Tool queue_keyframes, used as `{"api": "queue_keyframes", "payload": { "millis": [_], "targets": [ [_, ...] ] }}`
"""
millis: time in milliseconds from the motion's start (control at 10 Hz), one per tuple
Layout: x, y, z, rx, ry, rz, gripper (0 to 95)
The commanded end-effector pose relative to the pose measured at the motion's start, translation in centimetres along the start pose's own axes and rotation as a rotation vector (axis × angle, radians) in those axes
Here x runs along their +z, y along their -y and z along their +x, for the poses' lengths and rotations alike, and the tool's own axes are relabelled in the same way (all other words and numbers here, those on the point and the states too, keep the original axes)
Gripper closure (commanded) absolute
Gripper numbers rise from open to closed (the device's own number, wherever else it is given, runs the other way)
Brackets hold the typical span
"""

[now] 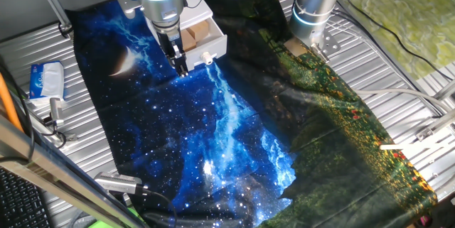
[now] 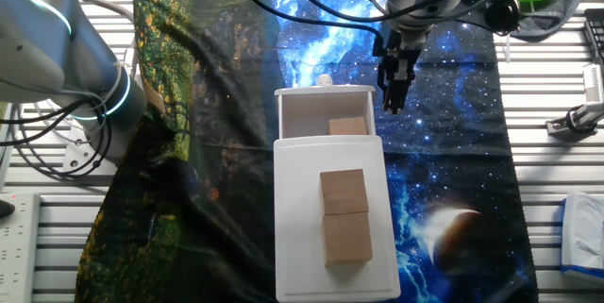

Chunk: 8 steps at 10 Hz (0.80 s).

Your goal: Grasp the handle and close the drawer

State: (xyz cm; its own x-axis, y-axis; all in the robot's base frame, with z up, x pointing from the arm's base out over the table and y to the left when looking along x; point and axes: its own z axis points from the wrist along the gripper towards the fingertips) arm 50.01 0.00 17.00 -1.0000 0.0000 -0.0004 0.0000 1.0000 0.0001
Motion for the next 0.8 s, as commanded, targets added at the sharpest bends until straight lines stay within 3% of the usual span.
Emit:
{"api": "queue_keyframes", "payload": {
  "millis": [100,800],
  "targets": [
    [-0.01,0.0,0.01,-0.176,0.037,-0.051,95.0],
    [-0.03,-0.01,0.02,-0.177,0.033,-0.048,95.0]
  ]
}}
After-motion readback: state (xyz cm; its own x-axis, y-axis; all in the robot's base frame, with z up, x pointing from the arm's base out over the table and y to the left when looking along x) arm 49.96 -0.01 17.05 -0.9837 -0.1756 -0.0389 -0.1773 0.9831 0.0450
